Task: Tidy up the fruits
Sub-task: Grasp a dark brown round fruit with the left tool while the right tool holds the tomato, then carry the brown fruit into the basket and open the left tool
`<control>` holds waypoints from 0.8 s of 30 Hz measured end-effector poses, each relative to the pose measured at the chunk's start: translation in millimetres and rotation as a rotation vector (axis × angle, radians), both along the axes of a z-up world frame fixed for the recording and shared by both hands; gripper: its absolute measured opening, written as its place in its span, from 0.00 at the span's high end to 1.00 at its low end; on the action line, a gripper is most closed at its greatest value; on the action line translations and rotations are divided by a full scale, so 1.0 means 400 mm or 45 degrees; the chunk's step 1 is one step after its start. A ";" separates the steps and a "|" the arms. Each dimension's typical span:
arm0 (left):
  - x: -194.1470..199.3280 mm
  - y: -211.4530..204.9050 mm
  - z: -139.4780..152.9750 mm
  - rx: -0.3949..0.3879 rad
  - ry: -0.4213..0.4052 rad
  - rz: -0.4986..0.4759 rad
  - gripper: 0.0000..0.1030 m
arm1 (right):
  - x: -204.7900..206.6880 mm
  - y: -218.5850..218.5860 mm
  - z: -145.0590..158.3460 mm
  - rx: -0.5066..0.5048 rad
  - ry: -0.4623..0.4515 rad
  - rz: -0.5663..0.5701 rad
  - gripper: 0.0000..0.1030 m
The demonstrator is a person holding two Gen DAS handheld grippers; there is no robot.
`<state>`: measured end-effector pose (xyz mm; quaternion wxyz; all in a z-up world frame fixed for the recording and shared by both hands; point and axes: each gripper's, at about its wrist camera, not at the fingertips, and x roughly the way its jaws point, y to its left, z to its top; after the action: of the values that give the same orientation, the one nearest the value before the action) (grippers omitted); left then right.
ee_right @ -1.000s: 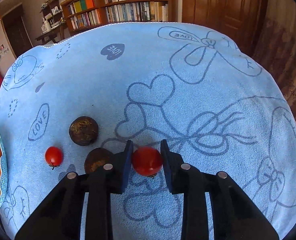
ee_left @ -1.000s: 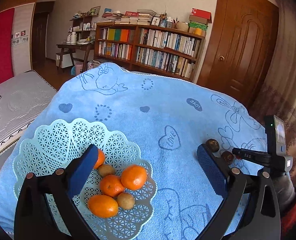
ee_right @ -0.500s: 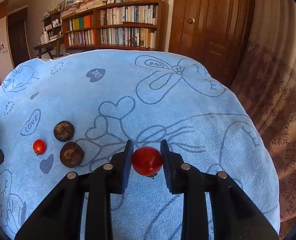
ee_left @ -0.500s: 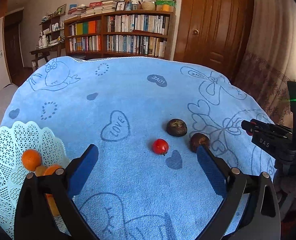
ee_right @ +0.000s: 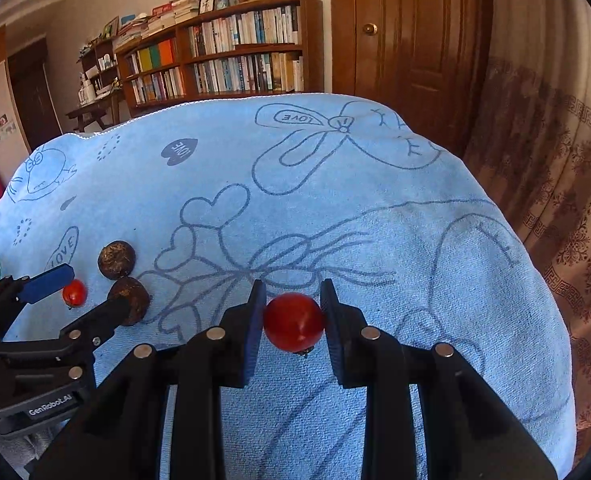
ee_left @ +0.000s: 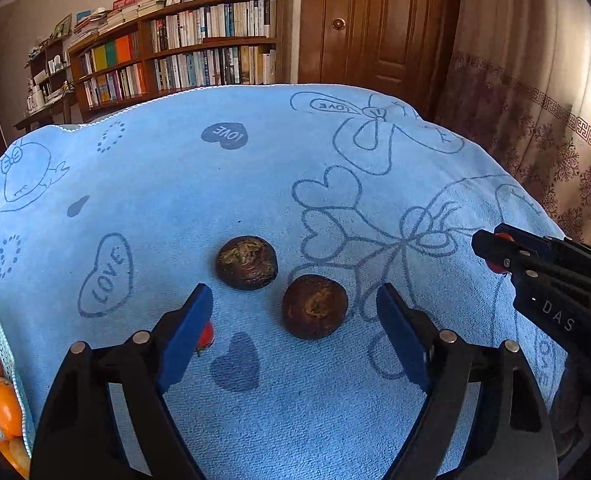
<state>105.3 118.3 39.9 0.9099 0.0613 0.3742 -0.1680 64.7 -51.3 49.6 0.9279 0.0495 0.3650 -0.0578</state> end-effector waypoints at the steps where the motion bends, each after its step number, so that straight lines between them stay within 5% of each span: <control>1: 0.009 -0.009 -0.007 0.004 0.014 -0.008 0.22 | -0.001 0.000 0.001 0.003 -0.003 0.002 0.73; 8: 0.048 -0.057 -0.048 0.029 0.090 -0.045 0.36 | -0.006 0.015 -0.014 0.007 0.011 0.020 0.73; 14: 0.050 -0.058 -0.054 0.027 0.101 -0.041 0.60 | -0.012 0.023 -0.011 0.012 0.004 0.033 0.73; 24: -0.002 -0.045 -0.024 -0.037 0.074 -0.078 0.61 | -0.022 0.026 -0.011 0.015 -0.008 0.036 0.73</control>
<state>104.6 100.2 30.2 0.8938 0.0547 0.3961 -0.2029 55.9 -40.9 45.3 0.9294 0.0500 0.3633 -0.0424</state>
